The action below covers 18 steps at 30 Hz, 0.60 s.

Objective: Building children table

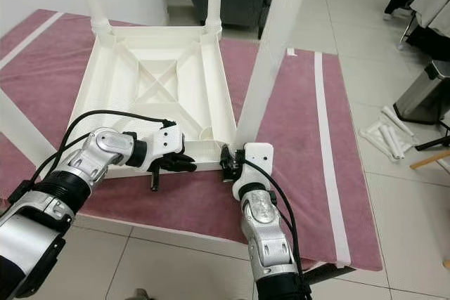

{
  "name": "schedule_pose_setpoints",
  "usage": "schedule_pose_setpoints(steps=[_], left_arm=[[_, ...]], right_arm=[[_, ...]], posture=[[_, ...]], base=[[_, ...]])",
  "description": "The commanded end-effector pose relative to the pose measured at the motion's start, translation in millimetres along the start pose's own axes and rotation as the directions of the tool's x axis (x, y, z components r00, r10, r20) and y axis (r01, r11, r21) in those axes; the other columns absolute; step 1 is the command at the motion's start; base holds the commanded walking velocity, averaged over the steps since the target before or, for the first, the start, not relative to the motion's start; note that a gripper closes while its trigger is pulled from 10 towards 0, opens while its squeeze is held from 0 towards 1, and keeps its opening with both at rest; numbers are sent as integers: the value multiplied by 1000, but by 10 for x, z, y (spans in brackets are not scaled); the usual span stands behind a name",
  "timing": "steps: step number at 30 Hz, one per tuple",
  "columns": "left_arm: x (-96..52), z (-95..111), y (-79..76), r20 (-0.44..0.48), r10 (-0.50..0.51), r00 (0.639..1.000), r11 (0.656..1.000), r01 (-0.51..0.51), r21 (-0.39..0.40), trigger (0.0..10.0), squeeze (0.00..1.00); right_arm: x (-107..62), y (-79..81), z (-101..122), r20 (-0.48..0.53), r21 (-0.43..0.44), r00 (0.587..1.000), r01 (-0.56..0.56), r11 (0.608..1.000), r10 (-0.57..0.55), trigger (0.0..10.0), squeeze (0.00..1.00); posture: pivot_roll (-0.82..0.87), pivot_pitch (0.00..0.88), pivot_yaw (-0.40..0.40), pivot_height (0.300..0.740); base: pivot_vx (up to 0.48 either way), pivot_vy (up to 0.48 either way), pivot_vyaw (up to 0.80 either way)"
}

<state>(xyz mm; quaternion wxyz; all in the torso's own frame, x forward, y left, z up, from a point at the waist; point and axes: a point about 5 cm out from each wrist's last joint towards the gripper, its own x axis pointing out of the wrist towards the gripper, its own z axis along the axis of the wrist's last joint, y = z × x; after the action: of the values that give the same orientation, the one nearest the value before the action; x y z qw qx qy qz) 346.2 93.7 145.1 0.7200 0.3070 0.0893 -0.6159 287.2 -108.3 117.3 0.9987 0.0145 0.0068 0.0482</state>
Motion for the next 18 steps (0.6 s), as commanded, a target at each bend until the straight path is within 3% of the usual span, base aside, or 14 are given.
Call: schedule_pose_setpoints(steps=[1,11,12,15,16,18], left_arm=[[-63,-59,51,-21,72,997,997,-73,-31,10000,0],[-65,-59,53,-19,77,997,997,-77,-31,10000,0],[-65,-59,52,-18,77,997,997,-77,-31,10000,0],[-65,-60,51,-18,77,997,997,-77,-31,10000,0],[-65,-60,50,-17,76,997,997,-77,-32,10000,0],[-64,-60,49,-17,75,997,997,-76,-32,10000,0]], right_arm=[[-48,6,-158,-74,5,997,-21,1000,22,10000,0],[-21,-3,-59,-13,-5,999,-36,999,36,10000,0],[-22,-6,-55,-8,5,999,-41,999,41,10000,1000],[-23,-8,-48,-3,7,999,-42,999,42,10000,1000],[-24,-4,-29,9,11,999,-47,999,47,10000,0],[-24,1,-11,19,14,998,-52,999,52,10000,0]], posture=[[96,72,-21,740],[96,70,-22,740],[95,70,-22,740],[95,71,-21,740],[95,71,-20,740],[95,71,-20,740]], base=[[0,0,0],[0,0,0],[0,0,0],[0,0,0],[0,0,0],[0,0,0]])
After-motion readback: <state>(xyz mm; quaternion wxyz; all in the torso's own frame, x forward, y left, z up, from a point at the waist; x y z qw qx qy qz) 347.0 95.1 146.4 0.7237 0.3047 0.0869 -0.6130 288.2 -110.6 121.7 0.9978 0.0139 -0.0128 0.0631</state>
